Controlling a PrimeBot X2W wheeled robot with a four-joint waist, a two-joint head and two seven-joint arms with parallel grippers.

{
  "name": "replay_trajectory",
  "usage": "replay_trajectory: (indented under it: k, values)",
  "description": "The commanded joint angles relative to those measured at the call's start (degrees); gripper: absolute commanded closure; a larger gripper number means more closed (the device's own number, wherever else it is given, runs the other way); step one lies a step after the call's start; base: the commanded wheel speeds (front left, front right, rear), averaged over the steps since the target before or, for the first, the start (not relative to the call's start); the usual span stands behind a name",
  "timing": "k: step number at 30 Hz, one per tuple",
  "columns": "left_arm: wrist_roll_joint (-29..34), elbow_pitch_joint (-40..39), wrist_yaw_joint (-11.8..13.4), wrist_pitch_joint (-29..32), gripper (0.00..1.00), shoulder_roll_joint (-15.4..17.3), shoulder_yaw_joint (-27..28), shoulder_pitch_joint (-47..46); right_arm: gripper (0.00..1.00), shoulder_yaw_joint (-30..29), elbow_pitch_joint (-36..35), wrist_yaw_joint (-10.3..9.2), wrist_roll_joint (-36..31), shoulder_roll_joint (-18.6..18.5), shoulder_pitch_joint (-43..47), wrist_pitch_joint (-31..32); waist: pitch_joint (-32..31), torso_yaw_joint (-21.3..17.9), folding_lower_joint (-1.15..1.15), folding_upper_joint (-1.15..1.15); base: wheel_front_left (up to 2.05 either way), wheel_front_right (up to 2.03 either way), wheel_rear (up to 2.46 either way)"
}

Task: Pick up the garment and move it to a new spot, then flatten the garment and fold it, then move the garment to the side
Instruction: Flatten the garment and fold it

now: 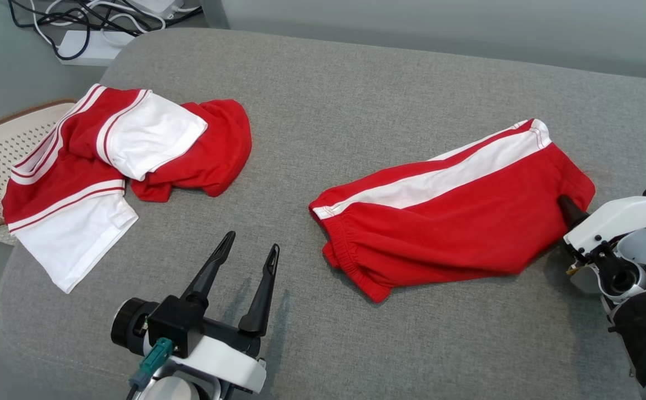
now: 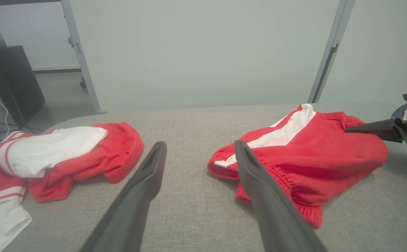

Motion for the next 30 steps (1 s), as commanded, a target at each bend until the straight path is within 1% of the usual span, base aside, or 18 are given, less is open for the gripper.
replay_trajectory:
  k: [1,6,12,16,19,25,30]
  values:
    - [0.71,-1.20,-0.50,-0.50,0.00,0.12,2.23,-2.68,1.00,1.32,-1.73,0.25,0.36,-0.03,0.88,-0.07,-0.26,-0.38,0.00,0.00,0.00,0.00,0.00]
    - [1.27,-1.05,-0.75,-0.50,0.00,-0.04,3.04,-1.95,1.00,3.06,-5.21,0.25,0.92,-0.60,3.94,-3.21,-1.51,-2.00,0.00,0.00,0.00,0.00,0.00]
    - [1.98,-0.94,-1.10,-0.50,0.00,-0.15,3.87,-0.81,1.00,4.53,-9.68,0.25,1.80,-0.88,9.26,-8.28,-2.97,-5.11,0.00,0.00,0.00,0.00,0.00]
    - [2.43,-1.20,-1.29,-0.50,0.00,-0.17,4.53,-0.41,1.00,4.17,-11.36,0.25,1.80,-1.22,12.17,-13.49,-3.43,-7.51,0.00,0.00,0.00,0.00,0.00]
    - [2.68,-1.40,-1.46,-0.50,0.00,-0.15,5.00,-0.12,1.00,3.43,-12.03,0.25,2.26,-0.97,14.23,-16.14,-3.67,-9.38,0.00,0.00,0.00,0.00,0.00]
    - [3.19,-1.52,-1.82,-0.50,0.00,-0.10,5.56,0.18,1.00,2.16,-12.91,0.25,1.99,-0.63,17.70,-18.72,-4.05,-12.60,0.00,0.00,0.00,0.00,0.00]
    - [3.35,-1.80,-2.06,-0.50,0.00,-0.21,5.74,0.16,1.00,1.11,-14.69,0.25,1.01,-0.40,20.19,-19.84,-3.91,-14.17,0.00,0.00,0.00,0.00,0.00]
